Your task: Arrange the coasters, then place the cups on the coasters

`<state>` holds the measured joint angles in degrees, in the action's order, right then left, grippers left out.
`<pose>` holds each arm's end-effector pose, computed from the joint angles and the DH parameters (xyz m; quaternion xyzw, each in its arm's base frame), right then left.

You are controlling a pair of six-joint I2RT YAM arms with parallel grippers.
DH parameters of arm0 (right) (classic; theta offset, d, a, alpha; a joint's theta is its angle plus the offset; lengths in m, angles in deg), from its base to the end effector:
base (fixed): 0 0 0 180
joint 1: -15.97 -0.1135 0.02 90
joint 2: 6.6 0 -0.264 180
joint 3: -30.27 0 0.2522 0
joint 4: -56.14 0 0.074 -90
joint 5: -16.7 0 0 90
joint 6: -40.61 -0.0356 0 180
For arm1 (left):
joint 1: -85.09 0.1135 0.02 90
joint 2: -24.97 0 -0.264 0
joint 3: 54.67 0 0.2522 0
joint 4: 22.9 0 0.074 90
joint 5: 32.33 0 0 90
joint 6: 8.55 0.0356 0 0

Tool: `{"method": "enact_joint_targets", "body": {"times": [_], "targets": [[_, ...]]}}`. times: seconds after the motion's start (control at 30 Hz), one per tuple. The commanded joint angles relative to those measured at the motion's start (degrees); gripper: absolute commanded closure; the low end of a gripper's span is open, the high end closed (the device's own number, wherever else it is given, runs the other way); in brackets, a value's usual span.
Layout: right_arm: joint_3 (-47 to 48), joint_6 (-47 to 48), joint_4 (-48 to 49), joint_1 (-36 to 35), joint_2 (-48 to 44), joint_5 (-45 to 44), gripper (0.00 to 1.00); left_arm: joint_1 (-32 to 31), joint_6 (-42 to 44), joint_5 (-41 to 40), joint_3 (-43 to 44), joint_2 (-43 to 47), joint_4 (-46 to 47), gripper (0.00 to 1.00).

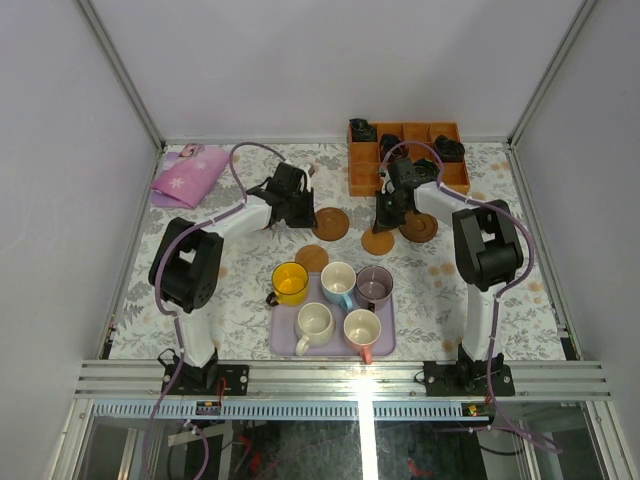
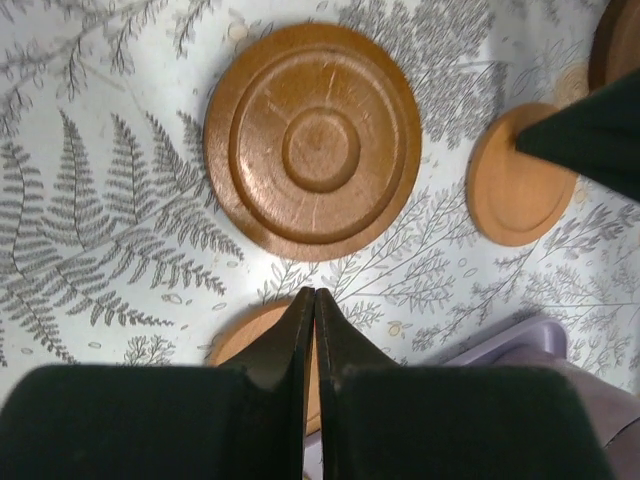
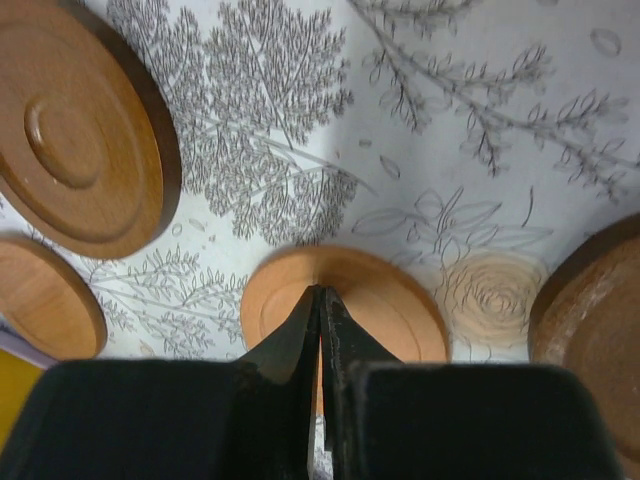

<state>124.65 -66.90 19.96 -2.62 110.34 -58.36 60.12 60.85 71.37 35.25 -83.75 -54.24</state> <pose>0.4035 0.1454 0.1594 -0.0440 0.9545 0.2018 0.2152 0.3709 -0.1820 0.1989 0.0762 0.9312 -0.2344 0.2686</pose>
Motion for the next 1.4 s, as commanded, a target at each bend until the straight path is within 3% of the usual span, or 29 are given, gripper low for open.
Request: {"method": "enact_joint_targets", "body": {"times": [0.0, 0.3, 0.7, 1.03, 1.37], "targets": [[3.6, 1.3, -2.8, -0.4, 3.9, -4.4, 1.00, 0.3, 1.4, -0.4, -3.3, 0.9, -2.7, 1.00], [8.8, 1.6, -3.1, 0.2, 8.5, -6.3, 1.00, 0.3, 2.2, 1.7, -5.9, 0.1, -4.2, 1.00], [10.7, 1.9, -3.0, 0.2, 6.7, -7.3, 1.00, 0.3, 3.0, 4.0, -8.4, 0.2, -5.7, 1.00], [5.2, 2.5, -2.8, 0.3, -1.8, -6.9, 1.00, 1.0, 0.0, -3.5, -8.9, -3.0, -5.6, 1.00], [0.6, 2.2, -3.3, 0.1, -6.4, -3.5, 1.00, 8.7, -3.7, -7.0, -4.8, -5.8, -4.4, 1.00]]}}
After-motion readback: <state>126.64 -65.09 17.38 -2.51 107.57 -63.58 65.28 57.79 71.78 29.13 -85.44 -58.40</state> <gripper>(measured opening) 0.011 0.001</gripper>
